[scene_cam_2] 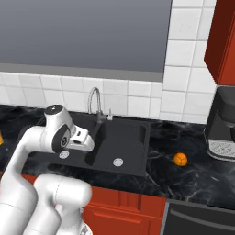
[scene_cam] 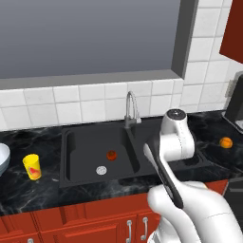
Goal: Remove the tomato and orange from the sink. Then move the bowl and cup from the counter to the sink for washing.
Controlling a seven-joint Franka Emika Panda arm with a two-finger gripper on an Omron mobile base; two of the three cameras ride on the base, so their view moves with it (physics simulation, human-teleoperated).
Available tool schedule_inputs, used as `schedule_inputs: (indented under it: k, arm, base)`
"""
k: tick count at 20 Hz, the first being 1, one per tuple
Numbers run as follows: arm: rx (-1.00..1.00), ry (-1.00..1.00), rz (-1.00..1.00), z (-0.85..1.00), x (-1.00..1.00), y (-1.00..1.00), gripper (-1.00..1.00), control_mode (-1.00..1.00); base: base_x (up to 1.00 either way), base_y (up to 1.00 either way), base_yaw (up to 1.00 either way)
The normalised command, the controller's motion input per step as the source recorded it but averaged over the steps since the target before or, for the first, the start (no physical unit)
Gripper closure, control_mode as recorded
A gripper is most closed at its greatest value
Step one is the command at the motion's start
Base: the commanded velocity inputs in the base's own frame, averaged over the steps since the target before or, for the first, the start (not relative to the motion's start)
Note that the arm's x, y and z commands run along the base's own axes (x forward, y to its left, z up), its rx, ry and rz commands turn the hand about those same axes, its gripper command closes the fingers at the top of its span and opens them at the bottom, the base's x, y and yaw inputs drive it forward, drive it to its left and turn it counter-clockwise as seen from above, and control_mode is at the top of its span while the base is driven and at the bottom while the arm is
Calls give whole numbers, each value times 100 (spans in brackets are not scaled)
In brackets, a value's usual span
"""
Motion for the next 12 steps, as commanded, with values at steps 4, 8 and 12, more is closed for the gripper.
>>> schedule_inputs:
  k: [4, 8, 12]
  arm:
    - [1, -4, 0, 3, 0, 43, -100, -100]
    - [1, -4, 0, 3, 0, 43, -100, -100]
    - [0, -7, -1, 4, 0, 42, -100, -100]
  base:
    - [0, 0, 0]
    - [0, 0, 0]
    - [0, 0, 0]
